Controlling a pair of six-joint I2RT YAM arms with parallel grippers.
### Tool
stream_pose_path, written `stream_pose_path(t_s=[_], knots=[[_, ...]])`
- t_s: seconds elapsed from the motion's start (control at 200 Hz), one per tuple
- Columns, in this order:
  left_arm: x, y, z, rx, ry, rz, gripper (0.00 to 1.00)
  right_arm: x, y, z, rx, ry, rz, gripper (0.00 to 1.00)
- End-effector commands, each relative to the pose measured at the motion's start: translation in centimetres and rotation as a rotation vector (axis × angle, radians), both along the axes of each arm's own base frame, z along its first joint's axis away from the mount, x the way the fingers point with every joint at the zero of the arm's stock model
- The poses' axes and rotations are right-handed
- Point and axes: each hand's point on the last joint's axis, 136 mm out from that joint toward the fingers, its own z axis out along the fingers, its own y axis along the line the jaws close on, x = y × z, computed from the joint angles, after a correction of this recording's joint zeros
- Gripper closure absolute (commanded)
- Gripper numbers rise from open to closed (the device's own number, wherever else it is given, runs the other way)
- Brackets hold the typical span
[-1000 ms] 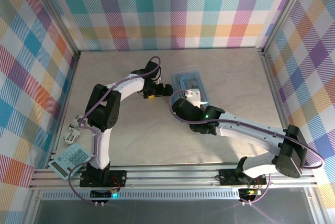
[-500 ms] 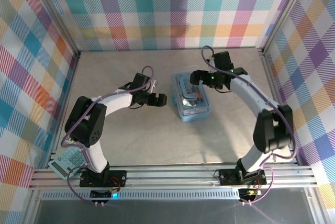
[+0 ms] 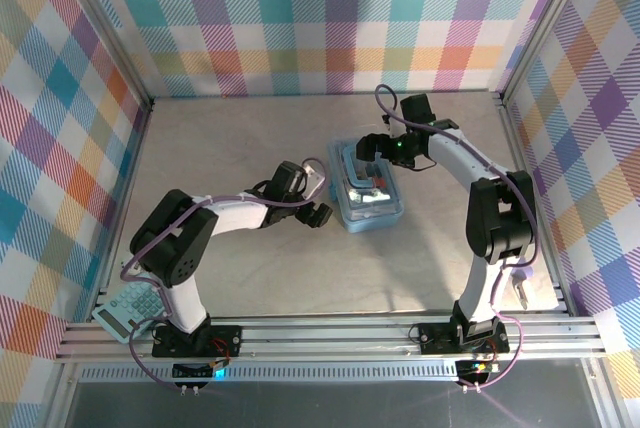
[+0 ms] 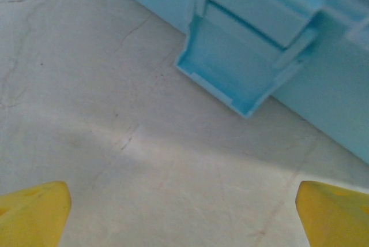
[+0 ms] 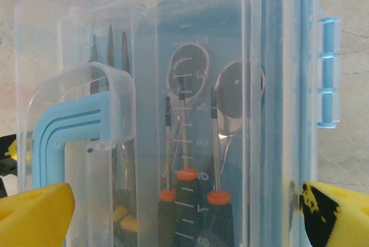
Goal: Pack the tool kit
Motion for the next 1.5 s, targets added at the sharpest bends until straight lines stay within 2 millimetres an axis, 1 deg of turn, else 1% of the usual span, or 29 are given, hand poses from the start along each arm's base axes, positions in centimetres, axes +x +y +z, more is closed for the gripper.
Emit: stream_pose_path(t_s=[0.0, 0.07, 0.145, 0.435, 0.545, 0.665, 0.795, 1.085, 1.495], knots=[[1.8, -0.7, -0.2, 0.022, -0.078, 0.005, 0.0, -0.1, 1.2, 0.9, 0.045, -0.009, 0.062, 0.01], [2.3, -0.6, -0.9, 0.05, -0.08, 0.024, 0.0, -0.1, 1.3, 0.9, 0.047, -0.008, 0.063, 0.01], [2.8, -0.7, -1.3, 0.057, -0.093, 0.035, 0.0, -0.1, 1.3, 1.0, 0.046, -0.009, 0.064, 0.01], [3.3, -1.7, -2.2, 0.02, -0.098, 0.023, 0.0, 0.0, 1.3, 0.8, 0.046, -0.002, 0.062, 0.01], [3.9, -1.5, -2.5, 0.032, -0.102, 0.056, 0.0, 0.0, 1.4, 0.7, 0.05, 0.001, 0.063, 0.01], [4.4, -0.6, -2.6, 0.057, -0.119, 0.109, 0.0, 0.1, 1.3, 0.8, 0.05, 0.001, 0.062, 0.01], [4.7, 0.4, -2.3, 0.086, -0.137, 0.157, 0.0, 0.0, 1.3, 0.9, 0.048, 0.0, 0.063, 0.01], [5.0, 2.5, -0.7, 0.116, -0.161, 0.245, 0.0, -0.1, 1.3, 0.8, 0.053, 0.003, 0.064, 0.01], [5.2, 3.8, 1.6, 0.11, -0.176, 0.29, 0.0, -0.3, 1.2, 0.8, 0.055, 0.003, 0.065, 0.01]])
